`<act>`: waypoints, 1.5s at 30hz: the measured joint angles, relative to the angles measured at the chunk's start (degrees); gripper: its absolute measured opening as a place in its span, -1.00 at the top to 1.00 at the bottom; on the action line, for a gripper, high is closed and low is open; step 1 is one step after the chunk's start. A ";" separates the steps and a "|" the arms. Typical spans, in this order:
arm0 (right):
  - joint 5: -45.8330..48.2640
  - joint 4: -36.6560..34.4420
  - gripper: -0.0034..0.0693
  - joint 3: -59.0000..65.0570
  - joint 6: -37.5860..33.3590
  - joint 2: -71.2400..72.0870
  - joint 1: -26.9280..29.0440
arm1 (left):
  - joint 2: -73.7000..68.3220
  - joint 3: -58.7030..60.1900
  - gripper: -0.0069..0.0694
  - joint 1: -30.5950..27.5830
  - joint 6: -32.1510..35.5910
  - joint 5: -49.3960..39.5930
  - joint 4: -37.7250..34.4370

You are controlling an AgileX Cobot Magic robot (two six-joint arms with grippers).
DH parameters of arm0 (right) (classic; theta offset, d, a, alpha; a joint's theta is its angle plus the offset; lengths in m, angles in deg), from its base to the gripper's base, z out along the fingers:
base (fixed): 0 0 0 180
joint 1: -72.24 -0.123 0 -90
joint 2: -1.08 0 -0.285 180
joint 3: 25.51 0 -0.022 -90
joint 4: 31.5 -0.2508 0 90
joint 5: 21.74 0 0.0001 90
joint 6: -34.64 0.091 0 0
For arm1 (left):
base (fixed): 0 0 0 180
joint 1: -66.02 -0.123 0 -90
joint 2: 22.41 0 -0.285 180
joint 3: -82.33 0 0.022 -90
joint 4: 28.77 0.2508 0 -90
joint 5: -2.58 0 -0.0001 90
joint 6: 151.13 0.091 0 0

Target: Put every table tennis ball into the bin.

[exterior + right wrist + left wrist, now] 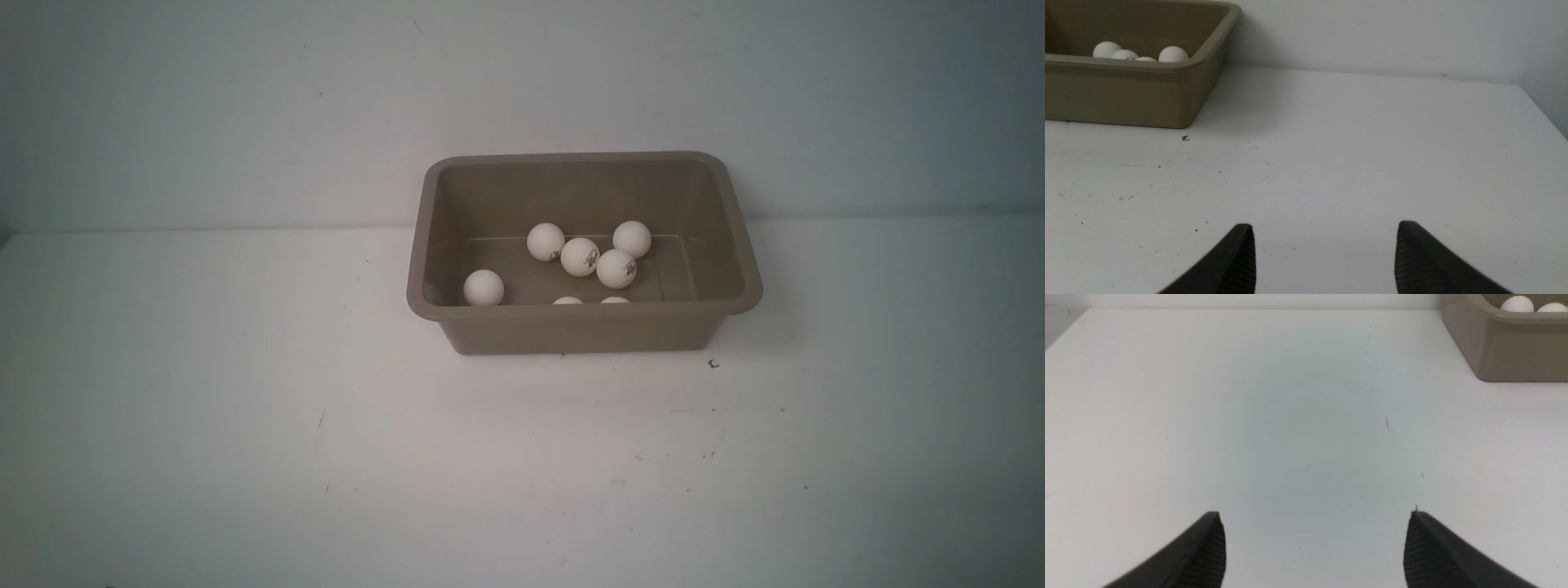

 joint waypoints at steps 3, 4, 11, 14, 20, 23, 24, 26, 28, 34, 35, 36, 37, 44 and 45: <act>0.00 0.00 -0.26 0.00 0.00 0.00 0.00 | 0.00 0.00 -0.57 0.00 0.00 0.00 0.00; 0.00 0.00 -0.26 0.00 0.00 0.00 0.00 | 0.00 0.00 -0.57 0.00 0.00 0.00 0.00; 0.00 0.00 -0.26 0.00 0.00 0.00 0.00 | 0.00 0.00 -0.57 0.00 0.00 0.00 0.00; 0.00 0.00 -0.26 0.00 0.72 0.00 0.00 | 0.00 0.00 -0.57 0.00 0.00 0.00 0.00; -0.04 0.00 -0.26 0.00 0.67 0.00 0.00 | 0.00 0.00 -0.57 0.00 0.00 0.00 0.00; -0.04 0.00 -0.26 0.00 0.63 0.00 0.00 | 0.00 0.00 -0.57 0.00 0.00 0.00 0.00; -0.04 0.00 -0.26 0.00 0.63 0.00 0.00 | 0.00 0.00 -0.57 0.00 0.00 0.00 0.00; -0.04 0.00 -0.26 0.00 0.56 0.00 0.00 | 0.00 0.00 -0.57 0.00 0.00 0.00 0.00; -0.04 0.00 -0.26 0.00 0.56 0.00 0.00 | 0.00 0.00 -0.57 0.00 0.00 0.00 0.00; -0.04 0.00 -0.26 0.00 0.44 0.00 0.00 | 0.00 0.00 -0.57 0.00 0.00 0.00 0.00; -0.04 0.00 -0.26 0.00 0.44 0.00 0.00 | 0.00 0.00 -0.57 0.00 0.00 0.00 0.00; -0.04 0.00 -0.26 0.00 0.44 0.00 0.00 | 0.00 0.00 -0.57 0.00 0.00 0.00 0.00; -0.04 0.00 -0.26 0.00 0.44 0.00 0.00 | 0.00 0.00 -0.57 0.00 0.00 0.00 0.00; -0.04 0.00 -0.26 0.00 0.44 0.00 0.00 | 0.00 0.00 -0.57 0.00 0.00 0.00 0.00; -0.04 0.00 -0.26 0.00 0.44 0.00 0.00 | 0.00 0.00 -0.57 0.00 0.00 0.00 0.00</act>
